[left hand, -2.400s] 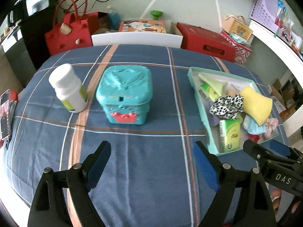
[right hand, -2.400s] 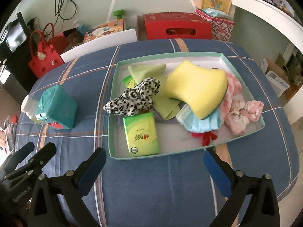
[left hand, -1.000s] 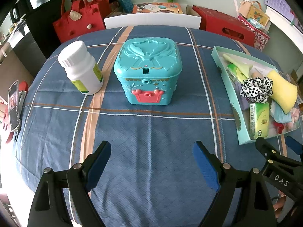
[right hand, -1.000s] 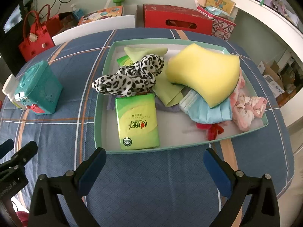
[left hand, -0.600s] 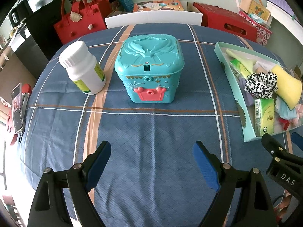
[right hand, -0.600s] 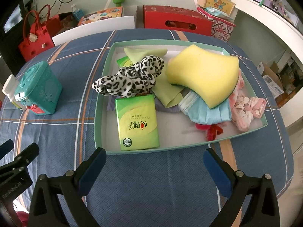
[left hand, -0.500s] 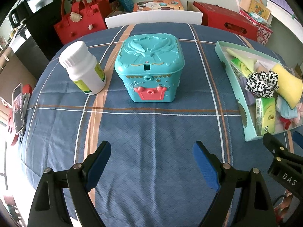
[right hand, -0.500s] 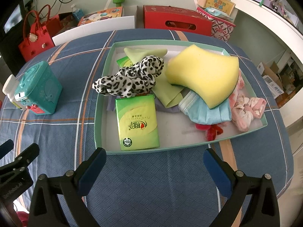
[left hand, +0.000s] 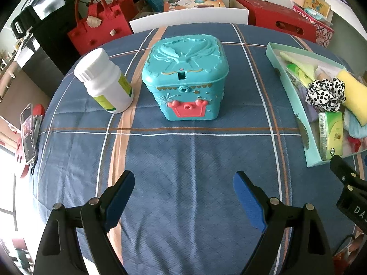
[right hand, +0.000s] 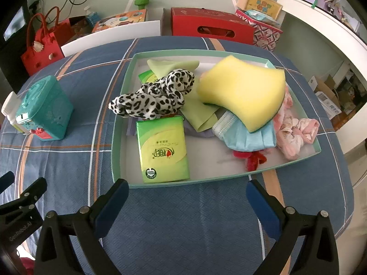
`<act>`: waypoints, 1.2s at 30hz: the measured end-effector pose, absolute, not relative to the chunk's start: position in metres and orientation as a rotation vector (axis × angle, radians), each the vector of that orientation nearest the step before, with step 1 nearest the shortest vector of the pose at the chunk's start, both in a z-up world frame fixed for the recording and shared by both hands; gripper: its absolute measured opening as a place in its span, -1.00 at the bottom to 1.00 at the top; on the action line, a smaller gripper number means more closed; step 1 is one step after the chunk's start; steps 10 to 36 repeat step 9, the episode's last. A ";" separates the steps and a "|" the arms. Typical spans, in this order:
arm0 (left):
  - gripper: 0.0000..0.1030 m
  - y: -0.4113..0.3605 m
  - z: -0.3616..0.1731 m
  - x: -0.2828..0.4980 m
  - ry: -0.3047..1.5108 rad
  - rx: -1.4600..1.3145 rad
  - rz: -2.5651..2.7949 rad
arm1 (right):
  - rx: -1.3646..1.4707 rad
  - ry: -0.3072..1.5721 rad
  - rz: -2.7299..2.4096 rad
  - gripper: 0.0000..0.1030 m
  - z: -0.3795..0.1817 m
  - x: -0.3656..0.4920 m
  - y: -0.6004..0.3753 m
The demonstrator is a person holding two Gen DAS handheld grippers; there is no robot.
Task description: Organize soft objects
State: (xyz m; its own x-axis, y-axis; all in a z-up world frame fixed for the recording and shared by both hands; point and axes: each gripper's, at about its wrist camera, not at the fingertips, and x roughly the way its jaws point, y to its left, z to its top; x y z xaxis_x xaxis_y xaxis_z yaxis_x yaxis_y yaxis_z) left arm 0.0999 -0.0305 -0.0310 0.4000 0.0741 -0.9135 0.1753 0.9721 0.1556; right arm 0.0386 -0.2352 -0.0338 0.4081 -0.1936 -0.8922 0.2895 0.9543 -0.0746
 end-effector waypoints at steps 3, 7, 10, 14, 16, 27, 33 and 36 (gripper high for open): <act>0.71 -0.030 -0.032 0.100 1.164 0.244 -0.064 | 0.096 1.109 -0.306 1.00 -0.034 0.038 -0.236; 0.71 -0.029 -0.028 0.099 1.145 0.241 -0.064 | 0.095 1.108 -0.306 1.00 -0.033 0.039 -0.236; 0.71 -0.030 -0.028 0.098 1.145 0.242 -0.071 | 0.095 1.107 -0.307 1.00 -0.033 0.039 -0.236; 0.71 -0.030 -0.028 0.098 1.145 0.242 -0.071 | 0.095 1.107 -0.307 1.00 -0.033 0.039 -0.236; 0.71 -0.030 -0.028 0.098 1.145 0.242 -0.071 | 0.095 1.107 -0.307 1.00 -0.033 0.039 -0.236; 0.71 -0.030 -0.028 0.098 1.145 0.242 -0.071 | 0.095 1.107 -0.307 1.00 -0.033 0.039 -0.236; 0.71 -0.030 -0.028 0.098 1.145 0.242 -0.071 | 0.095 1.107 -0.307 1.00 -0.033 0.039 -0.236; 0.71 -0.030 -0.028 0.098 1.145 0.242 -0.071 | 0.095 1.107 -0.307 1.00 -0.033 0.039 -0.236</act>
